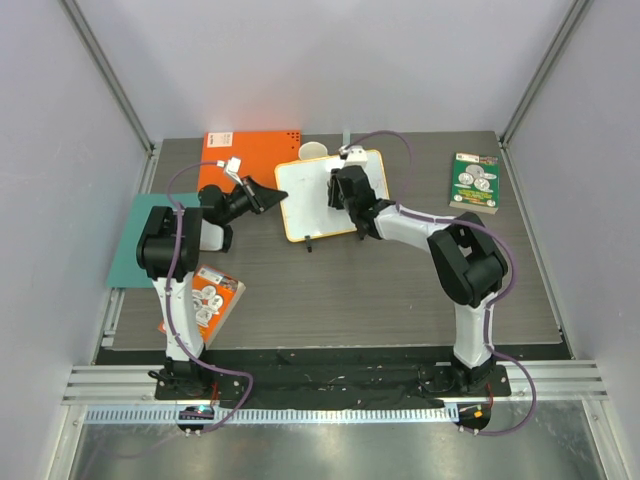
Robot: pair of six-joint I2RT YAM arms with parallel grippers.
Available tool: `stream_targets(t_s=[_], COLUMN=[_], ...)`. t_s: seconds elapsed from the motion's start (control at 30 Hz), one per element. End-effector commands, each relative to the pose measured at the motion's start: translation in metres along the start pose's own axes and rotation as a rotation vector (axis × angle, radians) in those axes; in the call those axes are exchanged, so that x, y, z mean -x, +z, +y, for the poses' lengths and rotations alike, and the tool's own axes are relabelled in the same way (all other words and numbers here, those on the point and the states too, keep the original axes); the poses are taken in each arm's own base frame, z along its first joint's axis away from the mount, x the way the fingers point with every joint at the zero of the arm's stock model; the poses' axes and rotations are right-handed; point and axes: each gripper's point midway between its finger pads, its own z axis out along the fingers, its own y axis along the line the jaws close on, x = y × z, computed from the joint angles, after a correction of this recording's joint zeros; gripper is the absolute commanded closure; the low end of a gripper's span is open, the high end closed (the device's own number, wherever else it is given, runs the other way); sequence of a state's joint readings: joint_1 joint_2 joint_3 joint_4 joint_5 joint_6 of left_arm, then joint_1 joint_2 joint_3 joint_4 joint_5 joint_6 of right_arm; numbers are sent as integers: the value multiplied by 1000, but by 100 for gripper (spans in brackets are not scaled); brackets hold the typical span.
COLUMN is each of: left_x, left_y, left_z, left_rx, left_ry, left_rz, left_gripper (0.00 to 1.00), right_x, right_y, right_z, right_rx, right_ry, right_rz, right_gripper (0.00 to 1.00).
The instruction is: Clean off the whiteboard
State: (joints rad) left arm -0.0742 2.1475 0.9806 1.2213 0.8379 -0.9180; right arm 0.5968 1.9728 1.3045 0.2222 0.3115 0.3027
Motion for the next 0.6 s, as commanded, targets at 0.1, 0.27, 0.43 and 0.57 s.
stream_targets(t_s=[0.1,0.27,0.43,0.57], left_x=[1,1,1,1], left_y=[-2,-2,-2,-2], left_z=[0,0,-1,-2], left_rx=[-28,-28,-32,-33], left_ry=[109,109,108,111], left_rz=[-6,-6,-5,-5], left_gripper=[100,100,100,100], right_x=[-29,-30,-46,-63], right_y=[11,5,2,-3], right_z=[-92,-134,-150,-157], right_rx=[-253,-332,-392,-413], right_ry=[27,60,48,49], right_rz=[108,126,180,240], right_gripper=[99,99,99,99])
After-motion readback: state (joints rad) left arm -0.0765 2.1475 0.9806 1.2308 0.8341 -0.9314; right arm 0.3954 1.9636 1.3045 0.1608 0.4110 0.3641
